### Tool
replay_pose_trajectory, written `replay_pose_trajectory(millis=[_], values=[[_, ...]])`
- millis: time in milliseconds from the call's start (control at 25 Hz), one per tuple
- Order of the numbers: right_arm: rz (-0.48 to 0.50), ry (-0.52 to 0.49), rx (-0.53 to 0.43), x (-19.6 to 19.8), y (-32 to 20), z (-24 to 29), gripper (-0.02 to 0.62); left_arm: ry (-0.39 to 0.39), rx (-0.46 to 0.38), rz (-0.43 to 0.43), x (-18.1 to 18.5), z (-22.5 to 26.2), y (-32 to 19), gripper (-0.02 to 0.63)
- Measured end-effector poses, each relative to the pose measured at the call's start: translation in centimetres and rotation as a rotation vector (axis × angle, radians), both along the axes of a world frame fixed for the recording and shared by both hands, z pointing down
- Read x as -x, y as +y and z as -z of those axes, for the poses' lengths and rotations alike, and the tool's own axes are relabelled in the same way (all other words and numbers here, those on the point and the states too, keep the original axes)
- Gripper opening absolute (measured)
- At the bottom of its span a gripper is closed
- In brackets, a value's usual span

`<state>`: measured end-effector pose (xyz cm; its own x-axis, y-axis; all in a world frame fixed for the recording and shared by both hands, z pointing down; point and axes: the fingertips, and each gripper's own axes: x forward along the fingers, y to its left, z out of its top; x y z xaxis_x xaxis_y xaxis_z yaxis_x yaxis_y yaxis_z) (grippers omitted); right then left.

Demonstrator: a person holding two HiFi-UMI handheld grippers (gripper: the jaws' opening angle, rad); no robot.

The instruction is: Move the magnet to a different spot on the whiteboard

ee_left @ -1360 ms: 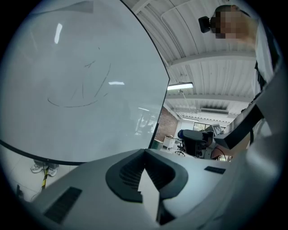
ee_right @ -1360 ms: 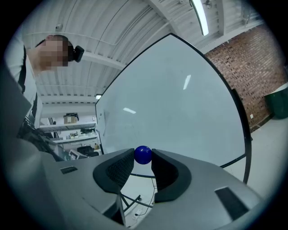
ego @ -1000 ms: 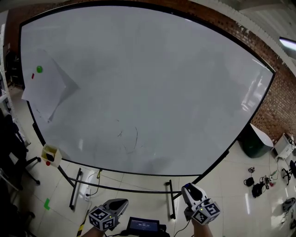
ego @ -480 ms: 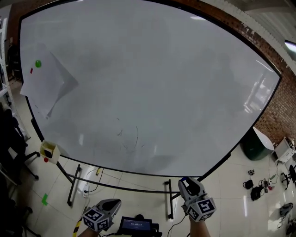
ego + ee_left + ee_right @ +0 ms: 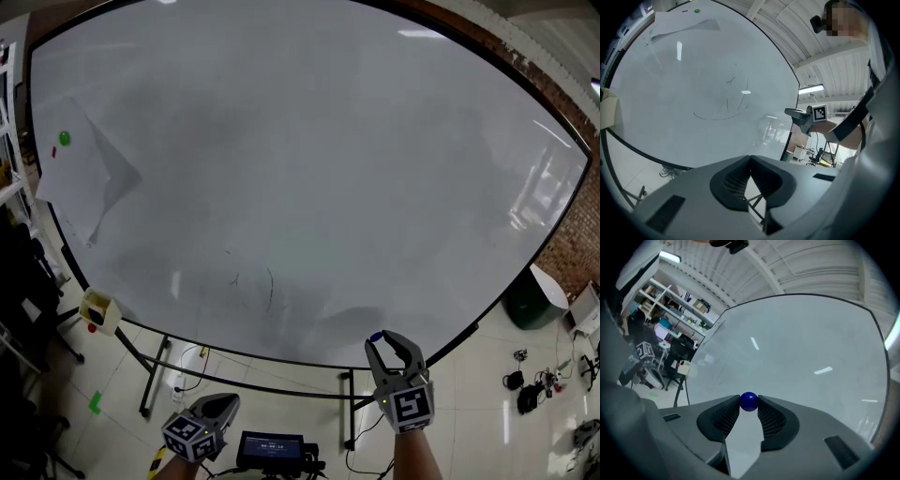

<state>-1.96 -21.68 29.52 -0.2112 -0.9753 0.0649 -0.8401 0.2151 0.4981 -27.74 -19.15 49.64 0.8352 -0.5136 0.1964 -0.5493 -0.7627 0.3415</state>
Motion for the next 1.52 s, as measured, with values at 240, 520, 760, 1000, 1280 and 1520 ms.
replay_pose_trajectory(millis=[240,520,760,1000,1280,1520], values=[[-0.046,0.177,-0.065,-2.2,-3.0,4.4,0.146,0.001,-0.015,0.004,-2.2,0.4,-2.0,0.031],[-0.086,0.363,-0.081,-5.0,-5.4,8.6,0.146,-0.002,-0.017,0.003,-3.3,0.0,-3.8,0.031],[-0.101,0.569,-0.051,-6.8,-6.4,8.8,0.146,-0.015,-0.062,-0.032,-4.9,0.0,-4.6,0.031],[-0.184,0.802,-0.02,-7.3,-7.1,8.5,0.146,-0.007,-0.06,-0.042,-6.1,-0.3,-5.6,0.031],[-0.255,0.896,-0.032,-7.2,-7.5,8.2,0.146,0.005,-0.047,-0.051,-6.7,-0.7,-6.1,0.031],[-0.254,0.897,0.001,-7.3,-7.5,8.1,0.146,0.012,-0.051,-0.054,-6.8,-0.8,-6.3,0.031]])
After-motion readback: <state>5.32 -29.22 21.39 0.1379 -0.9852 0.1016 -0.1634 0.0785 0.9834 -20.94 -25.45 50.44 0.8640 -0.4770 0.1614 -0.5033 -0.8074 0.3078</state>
